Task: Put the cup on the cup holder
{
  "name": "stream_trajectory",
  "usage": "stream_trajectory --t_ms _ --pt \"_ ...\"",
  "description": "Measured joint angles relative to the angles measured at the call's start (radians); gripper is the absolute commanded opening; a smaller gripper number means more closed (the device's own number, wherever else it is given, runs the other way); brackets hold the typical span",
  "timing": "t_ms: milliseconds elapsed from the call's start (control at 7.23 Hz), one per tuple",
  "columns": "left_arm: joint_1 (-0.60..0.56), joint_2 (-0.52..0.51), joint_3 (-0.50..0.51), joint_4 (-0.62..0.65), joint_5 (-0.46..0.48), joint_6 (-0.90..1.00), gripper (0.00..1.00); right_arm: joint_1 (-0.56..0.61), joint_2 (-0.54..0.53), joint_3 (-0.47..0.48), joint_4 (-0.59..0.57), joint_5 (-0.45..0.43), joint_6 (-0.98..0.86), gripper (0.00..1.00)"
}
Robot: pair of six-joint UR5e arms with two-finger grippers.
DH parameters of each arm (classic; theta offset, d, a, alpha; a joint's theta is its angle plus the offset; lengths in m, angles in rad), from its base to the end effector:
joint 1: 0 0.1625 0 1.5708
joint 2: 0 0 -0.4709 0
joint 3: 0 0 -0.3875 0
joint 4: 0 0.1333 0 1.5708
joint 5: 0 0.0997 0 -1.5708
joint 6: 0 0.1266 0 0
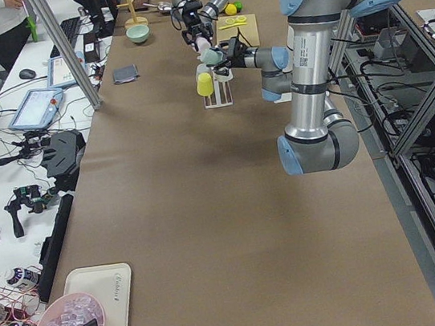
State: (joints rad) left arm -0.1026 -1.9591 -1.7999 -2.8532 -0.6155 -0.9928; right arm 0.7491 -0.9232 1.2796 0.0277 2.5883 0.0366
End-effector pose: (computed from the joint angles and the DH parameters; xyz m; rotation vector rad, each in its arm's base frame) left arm 0.5042 -0.2898 0.2560 1.1480 1.3771 -0.5627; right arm -0.4744 -0.4761 0.2855 1.4493 -1.4595 -1.4888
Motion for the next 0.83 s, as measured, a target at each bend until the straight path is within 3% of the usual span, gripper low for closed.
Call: stream_trajectory --t_ms 830 --pt "0.006 -0.012 0.036 -0.035 0.022 0.011 0.39 0.027 0.009 0.024 0.01 0.016 0.049 0.22"
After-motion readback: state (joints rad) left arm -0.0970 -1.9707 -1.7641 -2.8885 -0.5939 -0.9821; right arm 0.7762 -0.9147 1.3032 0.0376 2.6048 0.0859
